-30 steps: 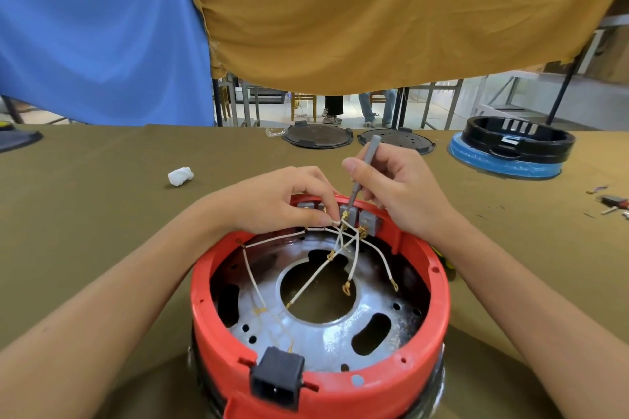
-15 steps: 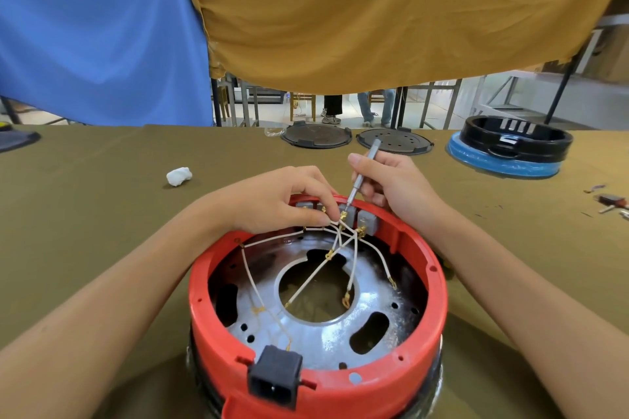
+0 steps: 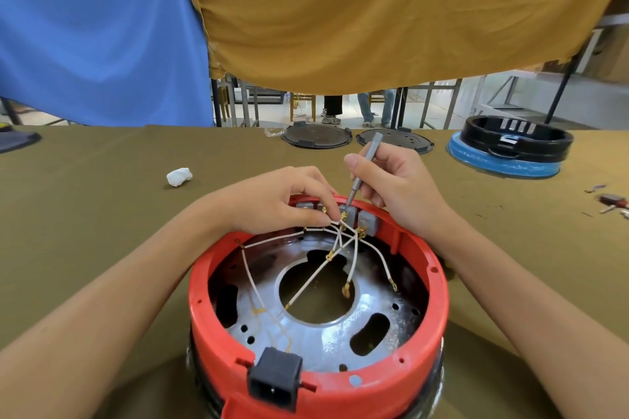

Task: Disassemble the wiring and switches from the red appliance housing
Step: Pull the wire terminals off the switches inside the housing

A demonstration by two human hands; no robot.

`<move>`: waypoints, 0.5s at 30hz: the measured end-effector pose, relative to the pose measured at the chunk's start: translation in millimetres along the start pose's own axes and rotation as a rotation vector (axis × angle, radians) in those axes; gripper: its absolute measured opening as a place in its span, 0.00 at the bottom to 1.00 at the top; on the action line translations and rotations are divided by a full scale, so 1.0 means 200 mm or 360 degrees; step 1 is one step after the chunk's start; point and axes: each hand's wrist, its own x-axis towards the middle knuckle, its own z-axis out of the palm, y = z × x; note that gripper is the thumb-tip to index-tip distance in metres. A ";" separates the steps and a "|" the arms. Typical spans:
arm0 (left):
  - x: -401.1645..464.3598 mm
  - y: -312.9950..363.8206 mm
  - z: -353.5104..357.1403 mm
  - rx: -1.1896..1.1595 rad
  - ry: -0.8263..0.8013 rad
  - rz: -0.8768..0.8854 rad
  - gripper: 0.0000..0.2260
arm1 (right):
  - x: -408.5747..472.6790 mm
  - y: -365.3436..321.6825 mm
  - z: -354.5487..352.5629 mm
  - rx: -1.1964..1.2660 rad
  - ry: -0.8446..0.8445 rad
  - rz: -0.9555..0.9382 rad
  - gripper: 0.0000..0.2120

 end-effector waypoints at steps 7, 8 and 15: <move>-0.01 0.01 0.00 -0.0021 -0.0004 -0.0008 0.06 | 0.03 0.02 0.00 0.0154 -0.0006 0.0305 0.14; -0.01 0.01 0.00 -0.0027 -0.0003 -0.0013 0.06 | 0.04 0.03 0.01 0.0184 -0.0008 0.0358 0.14; -0.01 0.02 -0.01 -0.0049 -0.0018 -0.0037 0.05 | 0.05 0.05 0.01 0.0228 -0.0057 0.0451 0.15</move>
